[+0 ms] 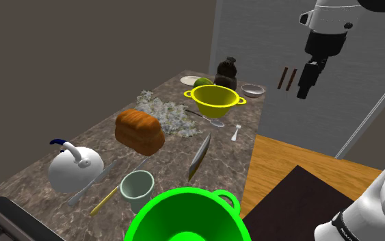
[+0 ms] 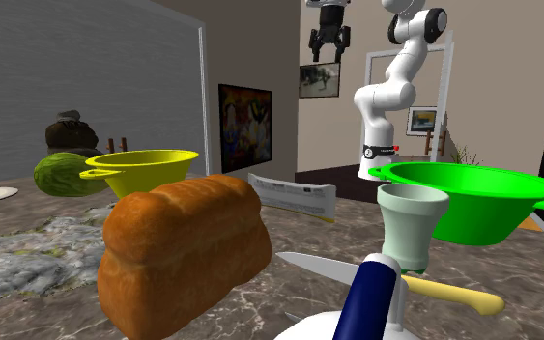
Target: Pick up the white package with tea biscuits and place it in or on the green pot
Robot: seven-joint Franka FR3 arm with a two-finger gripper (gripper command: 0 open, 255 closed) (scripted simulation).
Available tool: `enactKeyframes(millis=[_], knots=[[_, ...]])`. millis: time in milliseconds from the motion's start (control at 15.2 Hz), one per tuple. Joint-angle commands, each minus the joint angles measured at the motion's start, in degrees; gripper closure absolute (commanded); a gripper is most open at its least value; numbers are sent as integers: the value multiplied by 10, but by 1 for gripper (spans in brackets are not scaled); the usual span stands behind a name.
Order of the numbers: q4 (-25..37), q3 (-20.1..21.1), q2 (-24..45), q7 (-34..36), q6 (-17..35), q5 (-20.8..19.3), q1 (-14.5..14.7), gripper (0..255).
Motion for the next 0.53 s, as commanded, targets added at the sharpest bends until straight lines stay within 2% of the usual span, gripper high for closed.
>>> enactKeyframes(millis=[0, 462], knots=[[0, 0, 0, 0, 0, 0, 0, 0], [-64, 74, 48, 186, 105, 65, -22, 0]])
